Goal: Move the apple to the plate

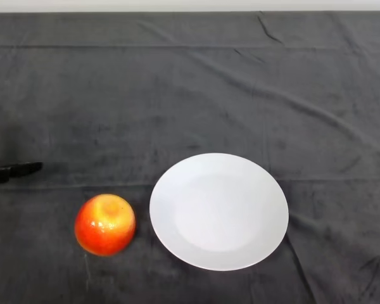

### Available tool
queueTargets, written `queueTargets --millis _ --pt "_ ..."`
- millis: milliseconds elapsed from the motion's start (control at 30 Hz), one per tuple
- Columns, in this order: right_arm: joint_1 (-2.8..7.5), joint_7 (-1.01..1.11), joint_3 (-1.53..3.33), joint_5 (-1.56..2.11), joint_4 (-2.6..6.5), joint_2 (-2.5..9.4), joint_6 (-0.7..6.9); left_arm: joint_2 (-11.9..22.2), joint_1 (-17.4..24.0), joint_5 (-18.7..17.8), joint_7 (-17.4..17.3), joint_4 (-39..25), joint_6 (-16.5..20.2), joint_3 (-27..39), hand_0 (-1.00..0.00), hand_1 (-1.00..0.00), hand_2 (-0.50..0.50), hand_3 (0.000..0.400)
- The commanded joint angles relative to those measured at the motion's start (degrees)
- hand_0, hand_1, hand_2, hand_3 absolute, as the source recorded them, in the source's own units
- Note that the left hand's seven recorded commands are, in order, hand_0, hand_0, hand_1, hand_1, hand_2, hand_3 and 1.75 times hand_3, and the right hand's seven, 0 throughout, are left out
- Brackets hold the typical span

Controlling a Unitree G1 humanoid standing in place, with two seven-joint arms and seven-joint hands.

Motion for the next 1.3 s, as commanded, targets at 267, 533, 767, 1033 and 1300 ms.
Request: queueTargets --millis 267,533,767,1033,1300 --pt "2.59 0.25 -1.97 0.35 4.10 2.22 3.90 5.5 14.7 -2.8 -8.8 -19.6 7.6 -2.7 0.00 0.00 0.00 0.000" --pt "2.76 0.20 -2.19 0.11 3.66 2.30 4.19 8.8 20.9 -5.0 -16.0 -31.6 13.6 -3.1 0.00 0.00 0.00 0.000" --pt "2.82 0.19 -2.35 -0.05 3.46 2.35 4.33 9.3 22.3 -4.7 -18.7 -36.1 16.7 -4.8 0.00 0.00 0.00 0.000" --pt "2.88 0.17 -2.51 -0.22 3.28 2.40 4.47 5.3 20.7 -1.7 -18.7 -36.5 18.5 -11.0 0.00 0.00 0.00 0.000" --pt "2.93 0.16 -2.65 -0.36 3.13 2.44 4.58 1.8 19.1 -0.5 -20.2 -34.7 18.5 -15.5 0.00 0.00 0.00 0.000"
